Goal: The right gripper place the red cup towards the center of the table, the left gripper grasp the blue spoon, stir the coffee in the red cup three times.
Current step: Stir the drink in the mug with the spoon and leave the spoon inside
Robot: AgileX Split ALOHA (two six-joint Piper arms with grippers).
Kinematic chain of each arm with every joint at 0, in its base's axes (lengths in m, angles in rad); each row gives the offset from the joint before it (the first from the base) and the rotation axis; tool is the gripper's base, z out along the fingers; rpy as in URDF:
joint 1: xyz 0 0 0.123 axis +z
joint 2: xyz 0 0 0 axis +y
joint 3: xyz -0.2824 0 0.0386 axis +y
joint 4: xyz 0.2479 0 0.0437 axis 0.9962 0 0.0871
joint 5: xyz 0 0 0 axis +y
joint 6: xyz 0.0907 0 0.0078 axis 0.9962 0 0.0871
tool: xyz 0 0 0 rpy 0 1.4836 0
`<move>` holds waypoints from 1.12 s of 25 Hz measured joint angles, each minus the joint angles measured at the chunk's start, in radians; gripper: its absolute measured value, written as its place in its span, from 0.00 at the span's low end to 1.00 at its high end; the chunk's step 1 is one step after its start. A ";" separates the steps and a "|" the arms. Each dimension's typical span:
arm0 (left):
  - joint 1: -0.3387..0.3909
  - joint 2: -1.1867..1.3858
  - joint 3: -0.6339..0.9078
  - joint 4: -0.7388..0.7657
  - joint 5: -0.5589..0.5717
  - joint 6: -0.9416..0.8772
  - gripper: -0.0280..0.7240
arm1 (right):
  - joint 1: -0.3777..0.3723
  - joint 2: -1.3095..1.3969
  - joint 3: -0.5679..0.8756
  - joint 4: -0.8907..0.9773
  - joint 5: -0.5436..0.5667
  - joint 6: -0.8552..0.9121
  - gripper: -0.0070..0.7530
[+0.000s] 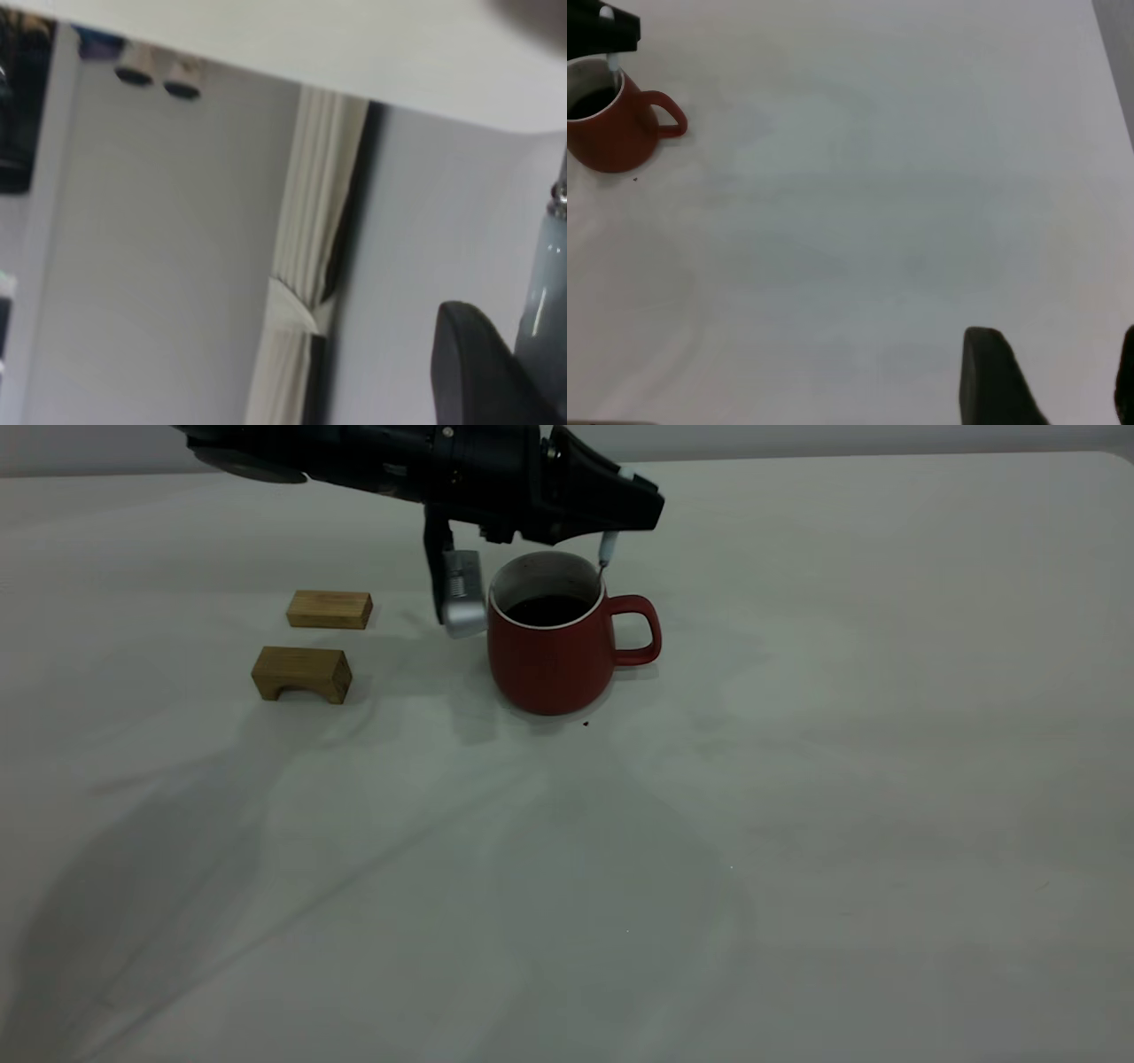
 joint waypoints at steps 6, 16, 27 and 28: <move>0.064 0.000 0.000 0.008 -0.027 0.031 0.23 | 0.000 0.000 0.000 0.000 0.000 0.000 0.50; -0.025 0.001 0.000 -0.135 -0.125 0.237 0.23 | 0.000 0.000 0.000 0.000 0.000 0.000 0.50; 0.036 -0.001 0.000 0.071 -0.035 -0.001 0.23 | 0.000 0.000 0.000 0.000 0.000 0.000 0.50; 0.041 -0.003 0.000 0.067 -0.049 -0.002 0.23 | 0.000 0.000 0.000 0.000 0.000 0.000 0.50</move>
